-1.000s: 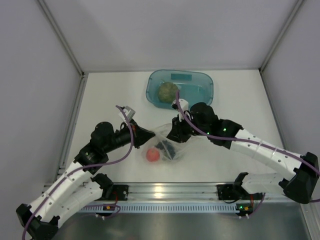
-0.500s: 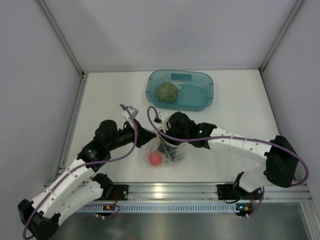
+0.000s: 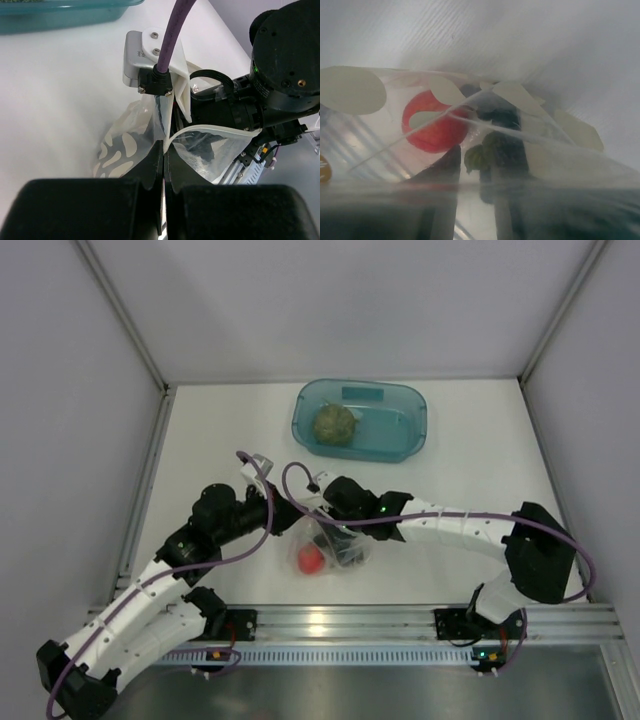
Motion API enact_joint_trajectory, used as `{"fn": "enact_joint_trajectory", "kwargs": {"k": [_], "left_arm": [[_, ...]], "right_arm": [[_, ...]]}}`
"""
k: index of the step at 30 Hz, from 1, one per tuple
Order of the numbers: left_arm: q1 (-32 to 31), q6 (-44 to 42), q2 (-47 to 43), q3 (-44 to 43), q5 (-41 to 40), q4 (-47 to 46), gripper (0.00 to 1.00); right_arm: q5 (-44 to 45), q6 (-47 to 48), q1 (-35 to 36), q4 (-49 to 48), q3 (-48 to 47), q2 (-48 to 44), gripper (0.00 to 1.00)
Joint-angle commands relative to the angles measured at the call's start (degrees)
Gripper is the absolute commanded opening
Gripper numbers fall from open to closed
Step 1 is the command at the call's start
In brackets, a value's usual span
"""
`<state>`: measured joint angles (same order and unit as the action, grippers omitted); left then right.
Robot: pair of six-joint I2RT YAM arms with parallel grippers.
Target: Open the zip-top bag and remove the fake food
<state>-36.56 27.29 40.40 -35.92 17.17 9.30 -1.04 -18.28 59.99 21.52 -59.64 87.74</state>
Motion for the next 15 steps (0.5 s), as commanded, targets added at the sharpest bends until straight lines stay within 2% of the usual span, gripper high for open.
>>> {"fn": "enact_joint_trajectory", "kwargs": {"k": [1, 8, 10, 15], "left_arm": [[-0.2, 1.1, -1.1, 1.5, -1.3, -0.7, 0.00], [-0.2, 1.1, -2.0, 3.6, -2.1, -0.9, 0.00], [-0.2, 1.1, -1.8, 3.8, -2.0, -0.9, 0.00], [-0.2, 0.9, -1.2, 3.8, -1.4, -0.9, 0.00]], "right_arm": [[6.1, -3.3, 2.1, 1.9, 0.3, 1.3, 0.32], [10.1, -5.1, 4.2, 5.9, -1.2, 5.2, 0.43], [11.0, -5.4, 4.5, 5.9, -1.3, 6.6, 0.48], [13.2, -6.2, 5.4, 5.9, -1.4, 8.3, 0.54]]}}
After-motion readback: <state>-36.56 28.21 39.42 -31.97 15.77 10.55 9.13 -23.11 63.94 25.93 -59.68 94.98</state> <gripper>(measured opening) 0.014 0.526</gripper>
